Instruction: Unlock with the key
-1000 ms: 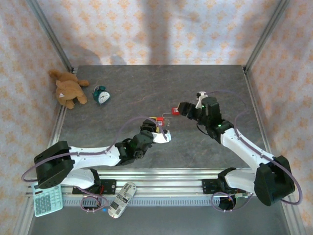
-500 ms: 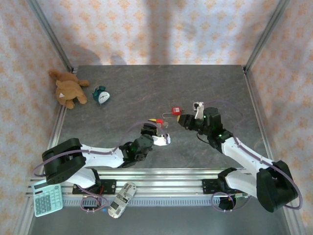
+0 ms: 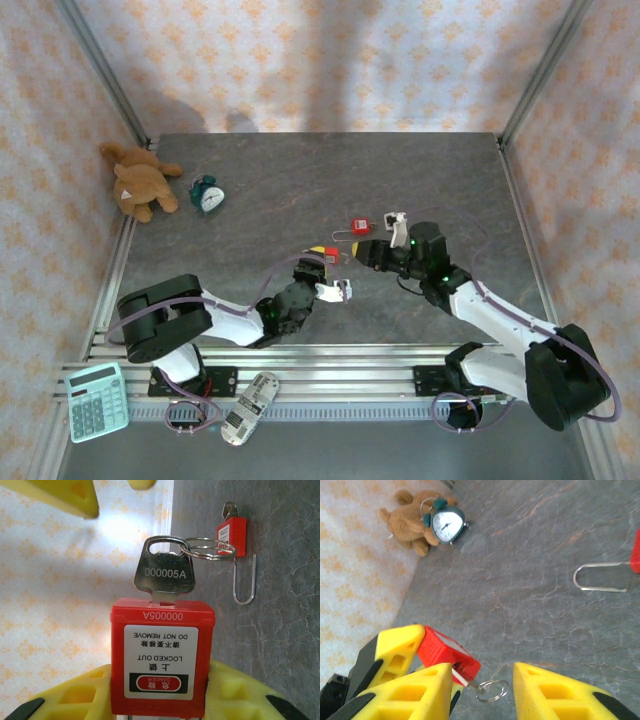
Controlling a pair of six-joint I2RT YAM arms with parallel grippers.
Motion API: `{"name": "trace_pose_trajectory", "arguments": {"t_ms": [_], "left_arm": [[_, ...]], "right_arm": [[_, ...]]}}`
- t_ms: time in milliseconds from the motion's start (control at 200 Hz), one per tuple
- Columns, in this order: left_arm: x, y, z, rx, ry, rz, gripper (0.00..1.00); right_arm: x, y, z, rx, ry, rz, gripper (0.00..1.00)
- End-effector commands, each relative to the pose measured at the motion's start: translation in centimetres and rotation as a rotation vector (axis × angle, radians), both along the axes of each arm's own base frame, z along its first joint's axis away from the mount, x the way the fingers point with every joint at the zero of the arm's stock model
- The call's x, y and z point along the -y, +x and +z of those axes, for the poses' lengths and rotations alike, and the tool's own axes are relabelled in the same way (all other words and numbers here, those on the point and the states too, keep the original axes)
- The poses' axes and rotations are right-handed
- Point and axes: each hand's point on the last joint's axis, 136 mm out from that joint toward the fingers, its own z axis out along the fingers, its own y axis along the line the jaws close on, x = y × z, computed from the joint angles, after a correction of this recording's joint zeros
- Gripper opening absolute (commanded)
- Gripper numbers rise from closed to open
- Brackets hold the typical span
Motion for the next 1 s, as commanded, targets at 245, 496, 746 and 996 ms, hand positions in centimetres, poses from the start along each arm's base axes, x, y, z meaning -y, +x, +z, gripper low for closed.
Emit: {"name": "trace_pose_trajectory", "arguments": {"t_ms": [245, 496, 746, 996], "left_arm": [[0.4, -0.3, 2.1, 0.053, -0.067, 0.009, 0.25], [0.6, -0.5, 2.3, 0.060, -0.074, -0.001, 0.25], [0.6, -0.7, 2.7, 0.070, -0.077, -0.003, 0.25], [0.7, -0.6, 2.8, 0.081, -0.077, 0.002, 0.25]], "right_arm": [[-1.9, 0.1, 0.2, 0.035, -0.028, 0.064, 0.37], [-1.4, 1.2, -0.7, 0.015, -0.079, 0.007, 0.36], [-1.4, 1.3, -1.4, -0.005, -0.091, 0.008, 0.36], [-1.2, 1.4, -0.7, 0.007, -0.083, -0.014, 0.37]]}}
